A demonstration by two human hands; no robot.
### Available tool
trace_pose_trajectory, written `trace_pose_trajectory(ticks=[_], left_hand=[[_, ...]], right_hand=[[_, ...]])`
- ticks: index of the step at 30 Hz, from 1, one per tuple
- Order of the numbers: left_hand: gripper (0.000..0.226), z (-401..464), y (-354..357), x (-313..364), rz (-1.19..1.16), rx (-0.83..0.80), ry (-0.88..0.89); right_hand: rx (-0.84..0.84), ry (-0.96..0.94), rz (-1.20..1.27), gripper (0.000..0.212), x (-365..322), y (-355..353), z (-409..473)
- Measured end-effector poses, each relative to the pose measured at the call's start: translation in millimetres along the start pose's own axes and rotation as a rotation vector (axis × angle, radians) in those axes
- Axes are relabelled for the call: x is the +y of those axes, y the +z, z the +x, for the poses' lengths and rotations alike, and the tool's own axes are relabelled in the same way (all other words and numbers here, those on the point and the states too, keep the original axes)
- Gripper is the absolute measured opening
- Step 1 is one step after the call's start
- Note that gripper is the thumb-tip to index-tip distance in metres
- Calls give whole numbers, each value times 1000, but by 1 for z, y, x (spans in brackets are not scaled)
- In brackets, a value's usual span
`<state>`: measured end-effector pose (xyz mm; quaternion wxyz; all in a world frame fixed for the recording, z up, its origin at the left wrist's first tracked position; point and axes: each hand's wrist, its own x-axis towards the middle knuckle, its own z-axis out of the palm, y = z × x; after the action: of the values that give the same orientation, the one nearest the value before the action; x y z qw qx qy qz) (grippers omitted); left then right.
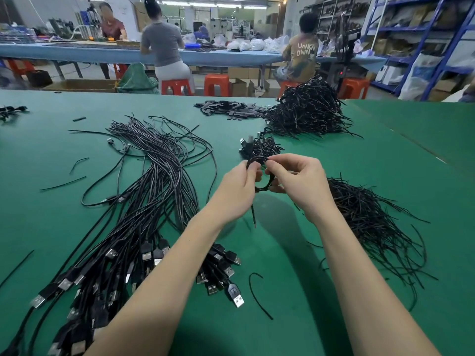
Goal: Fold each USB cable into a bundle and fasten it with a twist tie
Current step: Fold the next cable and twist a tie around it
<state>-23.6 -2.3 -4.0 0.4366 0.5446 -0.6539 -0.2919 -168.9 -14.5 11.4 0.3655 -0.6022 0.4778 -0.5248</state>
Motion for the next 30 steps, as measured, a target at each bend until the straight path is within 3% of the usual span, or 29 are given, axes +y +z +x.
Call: trace_pose_trajectory(ticks=[6,14,17,21,24,28,30], left_hand=[[28,1,-3,-4,-196,-127,42],[26,0,-7,-4,-1,-112,22],[21,-2,-4,-3,61,-56,64],[22,-2,3,-2,132,-109,75],[24,-4,7,2,13,-170,82],[6,-9,22,9,-332,-159,13],[10,-8,26,11,-446,-123,-20]], right_hand=[[-88,15,178,14,-2,1,-6],[-97,-32,208,24,-4,7,-7],[-167,-16,83,7,-3,7,-6],[-100,-22,57,13,0,2,-5],[-93,8,58,7,1,-7,-3],[-31,40,56,28,2,-13,1],[-5,74,89,27,2,-14,1]])
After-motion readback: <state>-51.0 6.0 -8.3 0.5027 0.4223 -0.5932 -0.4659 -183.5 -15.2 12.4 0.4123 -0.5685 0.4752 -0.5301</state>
